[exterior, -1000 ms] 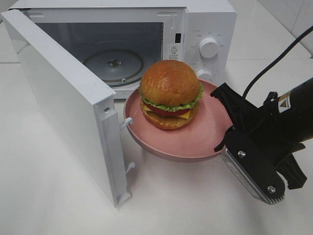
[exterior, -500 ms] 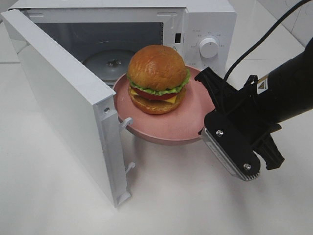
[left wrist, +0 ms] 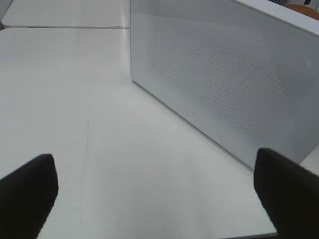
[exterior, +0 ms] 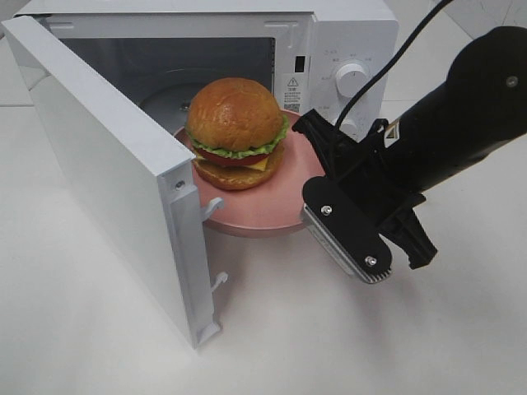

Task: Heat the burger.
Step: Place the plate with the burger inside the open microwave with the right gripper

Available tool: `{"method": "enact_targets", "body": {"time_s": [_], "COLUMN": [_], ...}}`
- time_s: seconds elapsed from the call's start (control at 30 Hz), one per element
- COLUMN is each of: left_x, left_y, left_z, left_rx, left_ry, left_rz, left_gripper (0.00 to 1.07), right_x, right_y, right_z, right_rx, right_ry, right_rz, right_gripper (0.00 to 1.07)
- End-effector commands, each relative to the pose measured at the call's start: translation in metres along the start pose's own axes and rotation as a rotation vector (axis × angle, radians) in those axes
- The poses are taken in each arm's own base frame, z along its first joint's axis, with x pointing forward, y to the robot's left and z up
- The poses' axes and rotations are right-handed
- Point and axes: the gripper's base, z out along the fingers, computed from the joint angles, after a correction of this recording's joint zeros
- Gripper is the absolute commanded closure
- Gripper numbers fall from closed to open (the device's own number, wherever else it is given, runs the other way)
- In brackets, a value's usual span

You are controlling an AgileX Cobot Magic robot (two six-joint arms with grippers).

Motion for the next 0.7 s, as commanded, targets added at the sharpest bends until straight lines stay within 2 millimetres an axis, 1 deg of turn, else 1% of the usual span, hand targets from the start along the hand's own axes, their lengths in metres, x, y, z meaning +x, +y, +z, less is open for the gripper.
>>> {"method": "enact_targets", "body": {"time_s": [0.03, 0.07, 0.13, 0.23, 0.3, 0.33, 0.4, 0.7], "left_x": [0.001, 0.001, 0.001, 0.001, 0.001, 0.001, 0.001, 0.001], "left_y": [0.000, 0.000, 0.000, 0.000, 0.000, 0.000, 0.000, 0.000], "left_z": [0.000, 0.000, 0.000, 0.000, 0.000, 0.000, 0.000, 0.000], "left_rx": [0.000, 0.000, 0.000, 0.000, 0.000, 0.000, 0.000, 0.000], "left_ry": [0.005, 0.005, 0.005, 0.005, 0.005, 0.005, 0.005, 0.005], "left_rz": [-0.004, -0.004, -0.004, -0.004, -0.004, -0.004, -0.004, -0.004], "left_gripper": [0.07, 0.07, 0.07, 0.07, 0.07, 0.07, 0.07, 0.07], "right_x": [-0.001, -0.001, 0.001, 0.001, 0.002, 0.002, 0.003, 0.005], "right_y": [-0.017, -0.017, -0.028, -0.030, -0.041, -0.041, -0.049, -0.066], "right_z": [0.001, 0.001, 0.009, 0.011, 0.017, 0.017, 0.022, 0.034], "right_rx": [0.073, 0.073, 0.068, 0.062, 0.065, 0.065, 0.065, 0.031], "right_ry": [0.006, 0.006, 0.003, 0.001, -0.001, -0.001, -0.003, -0.017], "right_rz": [-0.006, -0.006, 0.002, 0.003, 0.020, 0.020, 0.027, 0.022], "right_gripper": [1.07, 1.07, 1.07, 1.07, 1.07, 1.07, 1.07, 1.07]}}
